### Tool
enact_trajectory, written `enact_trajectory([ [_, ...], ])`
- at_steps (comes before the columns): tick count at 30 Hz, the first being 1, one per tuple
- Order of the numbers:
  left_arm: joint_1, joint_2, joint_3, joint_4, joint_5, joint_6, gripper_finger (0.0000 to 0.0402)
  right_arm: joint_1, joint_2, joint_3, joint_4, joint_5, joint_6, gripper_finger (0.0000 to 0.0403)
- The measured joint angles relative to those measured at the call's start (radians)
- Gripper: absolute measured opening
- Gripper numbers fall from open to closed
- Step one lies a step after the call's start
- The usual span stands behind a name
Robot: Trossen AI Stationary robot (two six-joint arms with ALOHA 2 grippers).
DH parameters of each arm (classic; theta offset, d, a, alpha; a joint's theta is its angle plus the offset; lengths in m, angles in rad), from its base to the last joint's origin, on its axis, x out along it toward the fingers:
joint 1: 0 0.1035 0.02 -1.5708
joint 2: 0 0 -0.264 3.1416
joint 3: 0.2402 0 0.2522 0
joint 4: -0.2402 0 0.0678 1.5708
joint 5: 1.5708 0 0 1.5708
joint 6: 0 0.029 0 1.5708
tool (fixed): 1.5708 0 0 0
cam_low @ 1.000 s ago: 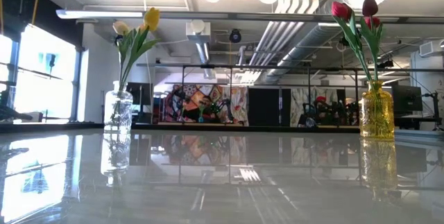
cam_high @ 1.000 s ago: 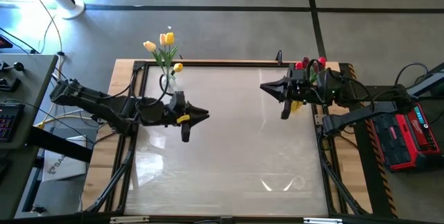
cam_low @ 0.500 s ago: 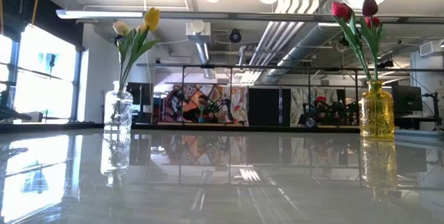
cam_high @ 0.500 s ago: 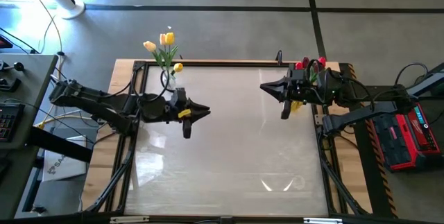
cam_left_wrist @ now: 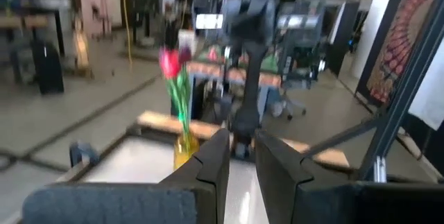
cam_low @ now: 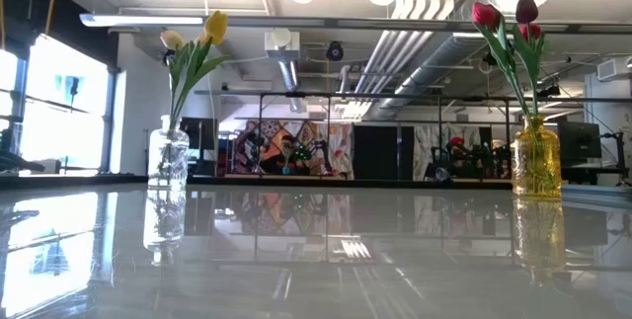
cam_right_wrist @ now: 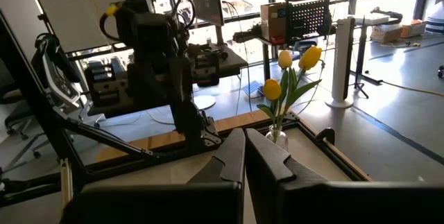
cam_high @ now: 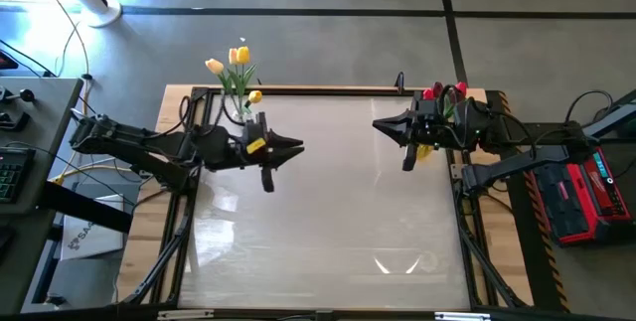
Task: Sort flowers into vase by color
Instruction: Return to Home Position
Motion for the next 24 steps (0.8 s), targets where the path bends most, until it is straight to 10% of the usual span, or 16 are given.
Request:
enact_trajectory([
  [24, 0.124, -0.184, 0.001, 0.060, 0.098, 0.111, 0.0000, 0.000, 0.000, 0.000, 0.000, 0.000, 0.000, 0.0000],
])
